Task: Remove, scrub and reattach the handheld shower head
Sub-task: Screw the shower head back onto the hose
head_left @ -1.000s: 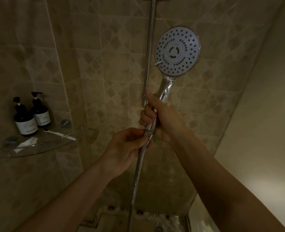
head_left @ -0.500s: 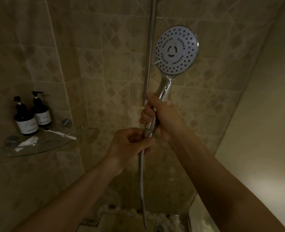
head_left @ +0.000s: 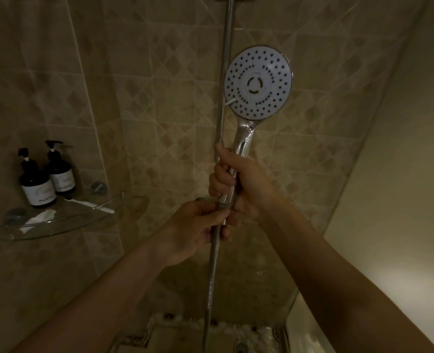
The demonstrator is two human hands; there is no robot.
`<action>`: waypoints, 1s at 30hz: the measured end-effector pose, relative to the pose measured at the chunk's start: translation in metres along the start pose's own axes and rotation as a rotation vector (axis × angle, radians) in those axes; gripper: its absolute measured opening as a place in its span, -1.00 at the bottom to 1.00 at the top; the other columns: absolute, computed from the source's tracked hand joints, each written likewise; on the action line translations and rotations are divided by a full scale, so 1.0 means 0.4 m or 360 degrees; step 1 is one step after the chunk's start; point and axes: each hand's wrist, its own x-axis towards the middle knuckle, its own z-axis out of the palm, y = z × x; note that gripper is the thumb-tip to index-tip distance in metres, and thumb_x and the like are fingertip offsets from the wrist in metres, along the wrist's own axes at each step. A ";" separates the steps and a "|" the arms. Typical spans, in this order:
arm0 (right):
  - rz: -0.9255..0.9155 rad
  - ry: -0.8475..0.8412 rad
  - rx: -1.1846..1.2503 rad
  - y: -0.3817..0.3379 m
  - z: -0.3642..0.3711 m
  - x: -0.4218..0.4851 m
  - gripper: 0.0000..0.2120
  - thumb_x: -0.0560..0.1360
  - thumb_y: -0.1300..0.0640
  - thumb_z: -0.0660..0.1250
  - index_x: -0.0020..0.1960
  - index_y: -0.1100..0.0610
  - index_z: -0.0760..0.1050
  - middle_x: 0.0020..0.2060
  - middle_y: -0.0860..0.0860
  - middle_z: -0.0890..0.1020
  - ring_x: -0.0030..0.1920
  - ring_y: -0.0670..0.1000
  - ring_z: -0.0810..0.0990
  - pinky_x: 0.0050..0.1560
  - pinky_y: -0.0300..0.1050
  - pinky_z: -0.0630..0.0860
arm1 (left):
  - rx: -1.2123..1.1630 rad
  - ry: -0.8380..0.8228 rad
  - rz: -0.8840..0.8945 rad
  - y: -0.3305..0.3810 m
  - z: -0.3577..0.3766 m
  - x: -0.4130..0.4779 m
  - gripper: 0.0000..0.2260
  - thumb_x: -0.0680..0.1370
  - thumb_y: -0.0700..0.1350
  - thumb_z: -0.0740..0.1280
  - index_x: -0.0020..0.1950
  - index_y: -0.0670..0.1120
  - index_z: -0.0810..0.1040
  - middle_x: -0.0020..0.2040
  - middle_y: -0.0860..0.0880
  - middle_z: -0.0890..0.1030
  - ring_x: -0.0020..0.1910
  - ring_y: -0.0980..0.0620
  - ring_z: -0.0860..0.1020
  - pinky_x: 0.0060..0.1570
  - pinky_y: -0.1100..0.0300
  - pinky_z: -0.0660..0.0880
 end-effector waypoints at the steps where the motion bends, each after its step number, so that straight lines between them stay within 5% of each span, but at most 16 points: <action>1: 0.0010 0.0000 0.0002 0.000 0.000 0.000 -0.58 0.63 0.07 0.25 -0.35 0.10 0.21 -0.62 -0.03 0.27 -0.59 -0.06 0.28 -0.46 -0.17 0.32 | 0.0001 -0.0020 -0.0005 0.001 -0.004 -0.001 -0.65 0.37 0.01 0.56 0.01 -0.22 0.69 -0.08 -0.18 0.68 -0.24 0.01 0.61 -0.10 0.09 0.57; 10: -0.0012 0.0301 -0.0286 -0.023 0.016 0.005 -0.80 0.56 0.15 0.40 -0.15 0.15 0.40 -0.42 0.05 0.45 -0.41 0.02 0.46 -0.31 -0.05 0.50 | 0.0127 0.0309 0.0228 -0.007 0.012 -0.004 -0.64 0.28 0.09 0.57 -0.11 -0.15 0.72 -0.25 -0.13 0.63 -0.32 0.05 0.58 -0.16 0.13 0.59; 19: -0.0101 0.0609 -0.0219 -0.028 0.016 0.031 -0.90 0.61 0.19 0.25 0.10 0.13 0.36 -0.39 0.03 0.45 -0.43 -0.01 0.44 -0.36 -0.09 0.48 | 0.0353 0.0802 0.0451 -0.006 0.059 0.006 -0.90 0.34 -0.18 0.57 -0.21 -0.11 0.69 -0.39 -0.08 0.65 -0.40 0.02 0.61 -0.21 0.01 0.63; 24: -0.0049 0.0400 -0.0179 -0.041 0.000 0.026 -0.88 0.61 0.16 0.25 -0.05 0.11 0.32 -0.43 0.02 0.43 -0.44 -0.01 0.41 -0.36 -0.08 0.41 | 0.0297 0.0599 0.0434 -0.005 0.063 0.009 -0.84 0.31 -0.11 0.59 -0.27 -0.05 0.63 -0.35 -0.11 0.67 -0.36 -0.03 0.65 -0.27 0.14 0.62; 30: -0.0122 0.0223 -0.0329 -0.057 0.003 0.027 -0.89 0.61 0.22 0.25 -0.05 0.12 0.31 -0.41 0.04 0.40 -0.44 0.00 0.40 -0.37 -0.07 0.41 | 0.0238 0.0306 0.0242 -0.009 0.033 0.019 -0.80 0.35 0.00 0.53 -0.10 -0.07 0.71 -0.24 -0.08 0.68 -0.20 -0.01 0.65 0.10 -0.13 0.56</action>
